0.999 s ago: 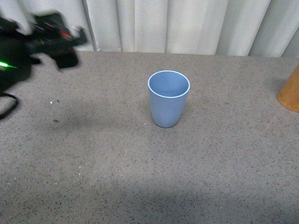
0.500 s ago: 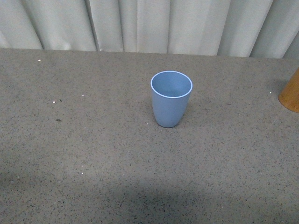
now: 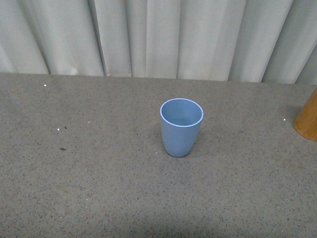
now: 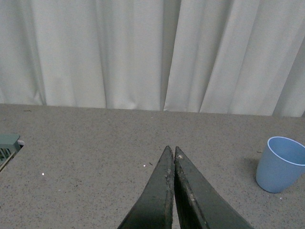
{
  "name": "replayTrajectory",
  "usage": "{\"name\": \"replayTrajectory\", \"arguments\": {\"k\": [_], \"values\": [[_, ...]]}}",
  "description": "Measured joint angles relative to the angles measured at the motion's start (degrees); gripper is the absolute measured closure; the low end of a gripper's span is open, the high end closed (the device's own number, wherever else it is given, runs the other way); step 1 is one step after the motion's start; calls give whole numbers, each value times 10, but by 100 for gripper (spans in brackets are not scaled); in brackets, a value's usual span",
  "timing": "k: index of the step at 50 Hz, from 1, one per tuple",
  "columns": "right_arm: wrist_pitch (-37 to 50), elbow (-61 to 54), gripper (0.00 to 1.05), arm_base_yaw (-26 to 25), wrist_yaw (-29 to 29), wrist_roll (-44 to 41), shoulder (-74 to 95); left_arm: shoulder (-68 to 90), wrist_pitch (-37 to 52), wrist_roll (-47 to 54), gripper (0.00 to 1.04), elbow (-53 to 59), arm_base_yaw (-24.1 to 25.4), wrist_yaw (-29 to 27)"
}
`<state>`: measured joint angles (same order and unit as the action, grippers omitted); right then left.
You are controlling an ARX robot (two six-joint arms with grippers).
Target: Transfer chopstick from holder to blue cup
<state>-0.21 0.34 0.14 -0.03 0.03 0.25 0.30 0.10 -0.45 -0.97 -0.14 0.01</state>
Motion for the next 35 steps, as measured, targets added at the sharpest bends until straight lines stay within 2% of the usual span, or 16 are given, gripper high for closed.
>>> {"name": "replayTrajectory", "arguments": {"k": [7,9,16,17,18,19,24,28,31,33,35], "values": [[0,0,9,0,0,0,0,0,0,0,101,0,0,0],[0,0,9,0,0,0,0,0,0,0,95,0,0,0],[0,0,9,0,0,0,0,0,0,0,63,0,0,0],[1,0,9,2,11,2,2,0,0,0,57,0,0,0],[11,0,9,13,47,9,10,0,0,0,54,0,0,0],[41,1,9,37,123,24,37,0,-1,0,48,0,0,0],[150,13,9,64,282,61,158,-1,-1,0,34,0,0,-1],[233,40,9,54,331,90,282,-1,-1,0,21,0,0,0],[269,60,9,46,330,104,353,-1,-1,0,14,0,0,0],[306,87,9,41,321,108,436,-1,-1,0,6,0,0,0],[333,112,9,38,311,108,512,-1,-1,1,7,0,0,0]]}}
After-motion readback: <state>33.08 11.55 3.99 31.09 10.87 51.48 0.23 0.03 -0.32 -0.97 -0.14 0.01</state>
